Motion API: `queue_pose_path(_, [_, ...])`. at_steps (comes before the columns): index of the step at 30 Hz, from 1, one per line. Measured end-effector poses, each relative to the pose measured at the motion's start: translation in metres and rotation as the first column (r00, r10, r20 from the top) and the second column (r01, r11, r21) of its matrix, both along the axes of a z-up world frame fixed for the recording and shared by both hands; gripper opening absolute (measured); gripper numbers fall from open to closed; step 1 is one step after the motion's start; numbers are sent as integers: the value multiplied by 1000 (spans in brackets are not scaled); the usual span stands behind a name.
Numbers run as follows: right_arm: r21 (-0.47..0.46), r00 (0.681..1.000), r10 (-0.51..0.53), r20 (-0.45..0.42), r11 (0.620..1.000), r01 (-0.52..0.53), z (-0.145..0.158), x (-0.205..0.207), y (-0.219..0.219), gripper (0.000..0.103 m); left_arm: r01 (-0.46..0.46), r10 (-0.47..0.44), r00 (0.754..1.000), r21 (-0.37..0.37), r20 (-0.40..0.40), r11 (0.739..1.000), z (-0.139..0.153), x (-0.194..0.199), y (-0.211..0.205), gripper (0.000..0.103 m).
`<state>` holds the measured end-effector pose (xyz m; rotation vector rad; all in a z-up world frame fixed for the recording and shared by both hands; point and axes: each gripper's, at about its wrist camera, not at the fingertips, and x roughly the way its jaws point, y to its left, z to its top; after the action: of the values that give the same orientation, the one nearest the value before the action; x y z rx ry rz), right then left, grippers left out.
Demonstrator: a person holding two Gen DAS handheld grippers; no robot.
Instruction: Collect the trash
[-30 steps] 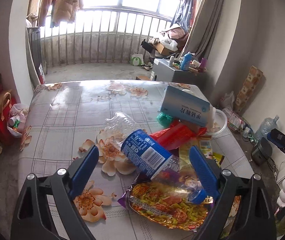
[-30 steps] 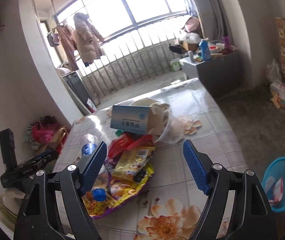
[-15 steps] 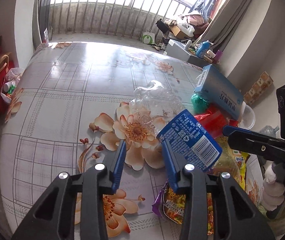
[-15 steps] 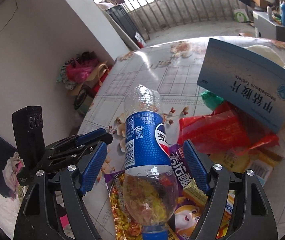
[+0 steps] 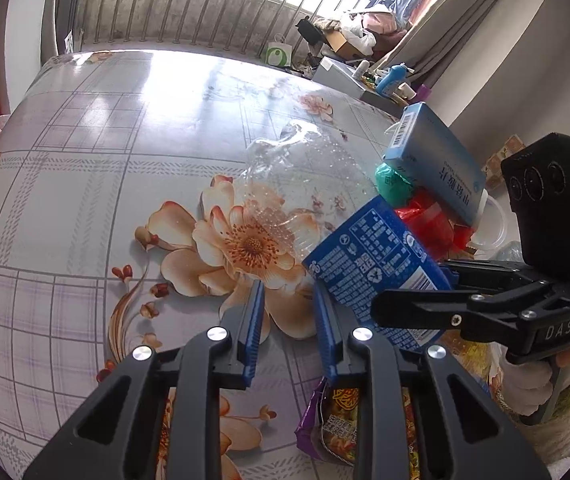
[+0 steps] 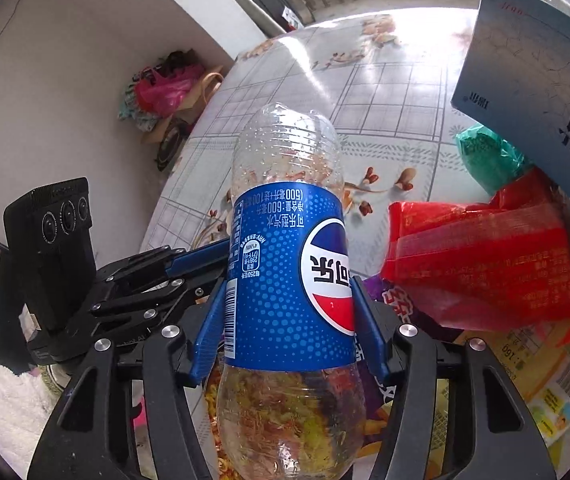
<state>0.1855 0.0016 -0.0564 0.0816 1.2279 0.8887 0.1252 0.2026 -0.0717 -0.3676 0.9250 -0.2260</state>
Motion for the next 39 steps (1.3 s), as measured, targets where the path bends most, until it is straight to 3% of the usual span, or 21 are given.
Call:
queue_pose_path(4, [51,999,-48,26,998,47,16,-7,-18,55,28,-28,998,-12,55,1000,19,-8,-4,24])
queue_pose_path(9, [147,982,-172,81,976,159,47,-33,-82,55,67,-65,994,-12,90,998,34,-16,-16,24])
queue_pose_path(13, [202,950,-287,124,945,259,68,-68,-141,55,109,-107,990,-18,87,994,36,-17,-29,24])
queue_pose_path(18, [190,892,-429,141,896,401,73,-114,-204,55,181,-179,979,-12,94,983,41,-17,-56,24])
queue_pose_path(23, [214,820,-566,82,814,541,61,-133,-241,55,249,-248,965,4,83,969,43,-14,-86,24])
queue_pose_path(27, [212,746,-665,12,731,648,44,-125,-265,56,293,-295,954,29,59,956,44,-7,-110,24])
queue_pose_path(31, [168,676,-729,-107,657,735,15,-103,-280,56,344,-349,934,76,69,936,48,-1,-137,35])
queue_pose_path(34, [163,653,-740,-160,633,757,0,-88,-280,56,383,-394,916,128,75,915,47,1,-158,40])
queue_pose_path(39, [162,648,-740,-181,627,762,-9,-71,-274,56,427,-448,894,249,32,870,31,4,-190,49])
